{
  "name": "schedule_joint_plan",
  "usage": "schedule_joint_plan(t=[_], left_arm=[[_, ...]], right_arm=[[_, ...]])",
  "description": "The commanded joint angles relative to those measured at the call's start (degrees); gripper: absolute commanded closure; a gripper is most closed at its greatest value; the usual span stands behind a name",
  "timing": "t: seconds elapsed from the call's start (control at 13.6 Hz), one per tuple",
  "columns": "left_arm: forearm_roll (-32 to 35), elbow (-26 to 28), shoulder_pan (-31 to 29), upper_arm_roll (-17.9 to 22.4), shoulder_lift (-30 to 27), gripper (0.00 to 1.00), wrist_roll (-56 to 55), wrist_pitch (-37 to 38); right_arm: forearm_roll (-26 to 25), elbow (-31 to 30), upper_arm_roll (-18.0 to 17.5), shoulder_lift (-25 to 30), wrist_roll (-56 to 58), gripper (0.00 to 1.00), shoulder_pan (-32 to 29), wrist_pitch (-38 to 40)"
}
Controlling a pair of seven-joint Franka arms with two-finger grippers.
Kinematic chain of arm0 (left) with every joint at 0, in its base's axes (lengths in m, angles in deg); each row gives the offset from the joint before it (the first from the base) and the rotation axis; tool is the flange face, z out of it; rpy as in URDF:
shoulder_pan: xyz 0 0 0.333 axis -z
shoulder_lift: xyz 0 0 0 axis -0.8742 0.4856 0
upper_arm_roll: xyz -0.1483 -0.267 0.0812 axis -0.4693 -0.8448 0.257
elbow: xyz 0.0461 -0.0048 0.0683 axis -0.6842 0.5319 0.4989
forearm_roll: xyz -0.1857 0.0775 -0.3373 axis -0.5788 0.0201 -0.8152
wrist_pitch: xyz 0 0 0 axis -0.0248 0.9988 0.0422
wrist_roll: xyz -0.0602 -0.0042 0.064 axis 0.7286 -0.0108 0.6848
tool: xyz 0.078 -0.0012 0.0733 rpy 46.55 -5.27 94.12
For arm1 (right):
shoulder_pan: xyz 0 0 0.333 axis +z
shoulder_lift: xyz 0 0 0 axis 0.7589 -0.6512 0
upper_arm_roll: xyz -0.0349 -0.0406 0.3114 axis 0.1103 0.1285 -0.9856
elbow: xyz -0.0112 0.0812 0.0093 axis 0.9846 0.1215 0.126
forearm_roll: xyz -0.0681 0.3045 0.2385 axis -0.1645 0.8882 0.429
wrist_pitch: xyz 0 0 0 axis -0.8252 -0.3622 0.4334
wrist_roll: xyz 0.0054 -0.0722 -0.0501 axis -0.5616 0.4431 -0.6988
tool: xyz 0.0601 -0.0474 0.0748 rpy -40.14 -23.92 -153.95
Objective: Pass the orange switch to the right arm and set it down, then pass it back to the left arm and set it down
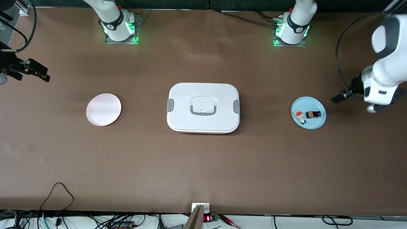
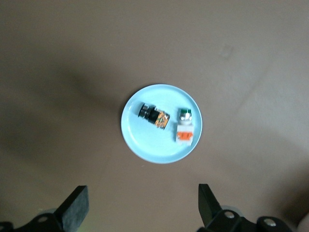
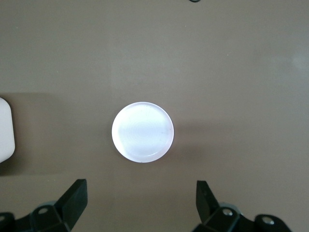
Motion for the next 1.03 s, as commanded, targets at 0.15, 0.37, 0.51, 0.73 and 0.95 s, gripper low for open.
schedule_joint_plan(t=[0.15, 0.37, 0.51, 0.73, 0.95], left_arm=[[-1.1, -9.7, 2.5, 4.6, -3.2, 0.00, 19.7, 14.5], [-3.0, -14.5, 8.3, 10.6, -3.3, 0.00, 21.0, 16.4], [-3.0, -18.1, 8.6, 10.7, -3.3, 0.00, 21.0, 16.4], [-3.1, -18.6, 7.8, 8.2, -3.3, 0.00, 20.2, 16.5], [-3.0, -18.6, 6.5, 6.3, -3.3, 0.00, 20.1, 17.2]], right_arm=[[0.6, 1.7, 0.0, 0.7, 0.3, 0.00, -0.5, 2.0], [0.4, 1.7, -0.2, 0.4, 0.3, 0.00, 0.0, 2.5], [0.4, 1.8, -0.3, 0.5, 0.2, 0.00, 0.1, 2.5], [0.5, 1.8, -0.4, 0.5, 0.0, 0.00, 0.1, 2.5], [0.6, 1.8, -0.2, 0.5, 0.8, 0.00, -0.1, 2.5]])
